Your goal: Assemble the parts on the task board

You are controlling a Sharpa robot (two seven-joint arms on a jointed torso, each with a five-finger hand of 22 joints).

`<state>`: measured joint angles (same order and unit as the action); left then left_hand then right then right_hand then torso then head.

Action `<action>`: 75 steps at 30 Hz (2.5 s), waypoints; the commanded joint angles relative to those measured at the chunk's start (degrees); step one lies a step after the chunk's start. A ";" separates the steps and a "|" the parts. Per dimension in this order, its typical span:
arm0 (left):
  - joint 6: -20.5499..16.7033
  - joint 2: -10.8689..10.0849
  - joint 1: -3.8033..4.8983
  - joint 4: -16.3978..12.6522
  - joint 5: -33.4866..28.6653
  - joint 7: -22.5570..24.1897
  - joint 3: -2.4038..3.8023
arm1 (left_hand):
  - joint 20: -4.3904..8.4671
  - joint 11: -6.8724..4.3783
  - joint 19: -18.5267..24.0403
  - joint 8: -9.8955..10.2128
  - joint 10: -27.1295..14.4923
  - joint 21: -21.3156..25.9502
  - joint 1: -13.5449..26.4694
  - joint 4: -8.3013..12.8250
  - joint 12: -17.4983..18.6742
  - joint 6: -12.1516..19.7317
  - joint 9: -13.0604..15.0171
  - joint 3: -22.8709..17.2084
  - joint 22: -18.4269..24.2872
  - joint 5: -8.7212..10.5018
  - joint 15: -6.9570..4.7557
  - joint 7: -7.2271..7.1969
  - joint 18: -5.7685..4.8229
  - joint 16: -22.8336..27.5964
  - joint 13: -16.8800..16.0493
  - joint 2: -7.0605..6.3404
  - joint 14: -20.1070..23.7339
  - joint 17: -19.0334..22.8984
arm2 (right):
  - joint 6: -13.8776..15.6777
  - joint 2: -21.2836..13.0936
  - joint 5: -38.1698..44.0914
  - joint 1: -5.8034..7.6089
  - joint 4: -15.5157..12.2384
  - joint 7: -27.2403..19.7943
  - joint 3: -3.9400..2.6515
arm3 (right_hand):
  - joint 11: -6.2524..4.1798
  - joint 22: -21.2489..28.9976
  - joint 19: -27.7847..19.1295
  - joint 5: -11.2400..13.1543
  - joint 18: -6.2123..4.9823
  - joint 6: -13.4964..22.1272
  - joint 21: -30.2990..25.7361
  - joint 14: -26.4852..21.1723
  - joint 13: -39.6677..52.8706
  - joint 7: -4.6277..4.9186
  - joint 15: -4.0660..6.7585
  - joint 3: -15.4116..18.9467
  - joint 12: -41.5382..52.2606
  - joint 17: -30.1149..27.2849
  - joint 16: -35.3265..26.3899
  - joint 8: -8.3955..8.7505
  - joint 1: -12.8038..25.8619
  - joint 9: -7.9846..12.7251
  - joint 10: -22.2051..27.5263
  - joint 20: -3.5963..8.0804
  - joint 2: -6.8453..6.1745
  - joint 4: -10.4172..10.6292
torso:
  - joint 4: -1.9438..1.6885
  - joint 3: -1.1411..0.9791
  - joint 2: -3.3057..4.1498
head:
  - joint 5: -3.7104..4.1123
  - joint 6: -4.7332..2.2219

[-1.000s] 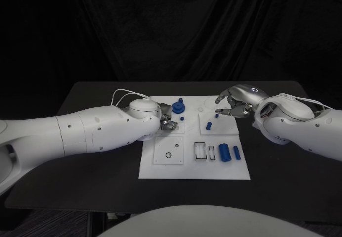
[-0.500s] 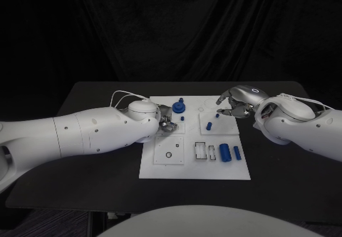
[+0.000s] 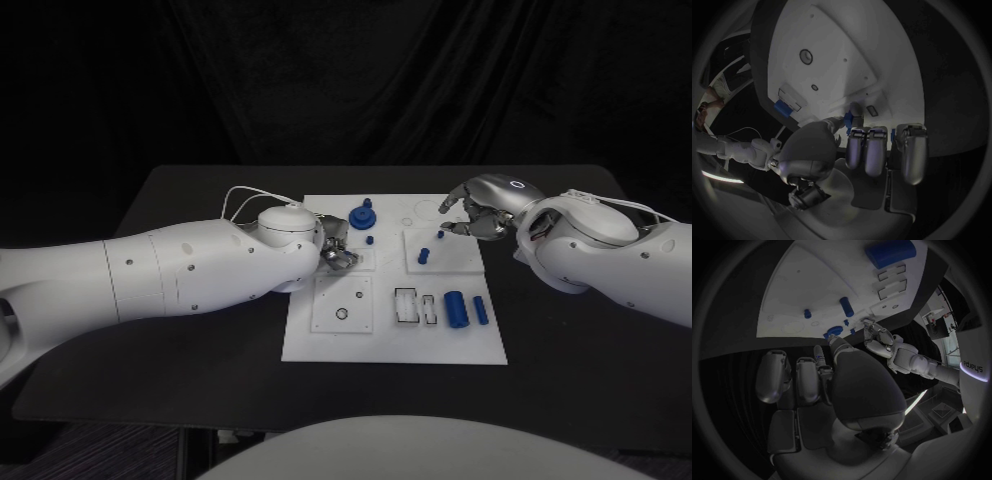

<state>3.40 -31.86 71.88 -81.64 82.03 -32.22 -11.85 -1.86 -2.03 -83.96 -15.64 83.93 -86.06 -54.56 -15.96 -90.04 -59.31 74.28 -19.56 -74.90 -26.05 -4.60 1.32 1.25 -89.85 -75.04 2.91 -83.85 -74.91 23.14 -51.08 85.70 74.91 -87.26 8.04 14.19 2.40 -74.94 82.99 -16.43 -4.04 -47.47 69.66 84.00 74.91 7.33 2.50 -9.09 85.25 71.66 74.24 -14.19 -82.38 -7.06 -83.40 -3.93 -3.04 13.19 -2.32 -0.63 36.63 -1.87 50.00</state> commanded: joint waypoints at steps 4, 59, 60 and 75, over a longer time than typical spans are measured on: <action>1.13 0.05 -0.48 0.28 -0.81 -0.03 -0.24 | 0.27 -0.41 -2.16 0.33 6.07 0.37 0.65 -0.64 0.04 -0.80 0.17 0.42 -11.83 2.75 -0.38 -0.07 0.20 -0.15 -14.96 0.30 -6.15 -15.09 | -1.18 0.02 0.26 -0.17 0.02 1.46 -0.03 | -0.02 -5.66 -0.33 -0.33 -0.62 -0.51 -0.38 2.22 6.32 0.05 -0.49 -0.10 -0.36 -0.26 -0.57 -0.28 -0.71 0.08 0.48 -0.08 0.17 -0.24 | 0.05 0.00 -0.01 | -0.09 0.00; -1.91 -0.82 -0.74 1.33 -0.81 2.30 -0.25 | 0.01 -0.07 -1.65 4.46 6.07 1.76 10.54 -0.79 0.04 -2.07 -1.46 12.56 -11.98 -1.70 -0.08 0.29 0.43 -0.15 -14.96 7.53 -6.15 -15.09 | -3.21 -0.47 0.11 -0.23 -0.32 2.90 -0.03 | -0.03 -5.09 -0.82 -0.91 -0.89 -0.79 -1.76 1.82 5.49 0.05 -0.48 -0.50 -0.90 -1.53 -1.77 -0.35 -0.95 0.27 1.20 -0.09 0.10 -0.53 | 0.02 0.00 0.07 | -0.54 0.00; -2.03 -0.81 -0.74 1.33 -0.81 2.49 -0.25 | 0.01 -0.07 -1.65 4.46 6.07 1.76 10.54 -0.79 0.04 -2.07 -1.46 12.56 -11.98 -1.70 -0.08 0.29 0.43 -0.15 -14.96 7.53 -6.15 -15.09 | -3.23 -0.47 0.11 -0.23 -0.33 2.90 -0.03 | -0.03 -5.09 -0.82 -0.91 -0.89 -0.79 -1.76 1.82 5.49 0.05 -0.48 -0.50 -0.90 -1.53 -1.77 -0.35 -0.95 0.27 1.20 -0.09 0.10 -0.53 | 0.02 0.00 0.06 | -0.55 0.00; -2.92 -1.01 -0.75 1.41 -0.81 4.00 -0.25 | -0.15 0.10 -1.36 4.93 6.07 2.20 7.51 -0.63 0.04 -1.27 -1.36 11.36 -11.91 -5.08 0.10 0.47 0.53 -0.15 -14.96 6.42 -6.15 -15.09 | -3.35 -0.43 0.11 -0.24 -0.25 3.05 -0.03 | -0.03 -4.98 -0.91 -0.92 -0.94 -0.84 -2.02 1.79 5.36 0.05 -0.48 -0.56 -0.99 -1.62 -1.86 -0.36 -0.96 0.30 1.31 -0.09 0.13 -0.54 | 0.02 0.01 0.07 | -0.56 0.00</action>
<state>0.46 -32.87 71.56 -80.37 81.74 -29.32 -11.87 -1.86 -2.03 -83.96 -10.89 83.93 -84.05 -46.47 -16.65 -90.04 -60.98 72.86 -7.81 -74.92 -30.79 -4.60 1.86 1.25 -89.85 -75.04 9.40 -83.84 -74.93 20.15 -51.47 85.63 74.83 -87.46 10.11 14.19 2.46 -74.94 82.51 -17.07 -4.03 -47.88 67.82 83.99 74.90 7.34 2.50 -9.41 84.49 70.09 72.53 -14.19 -82.63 -6.85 -82.49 -4.00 -2.86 12.86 -2.32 -0.62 36.72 -2.36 50.00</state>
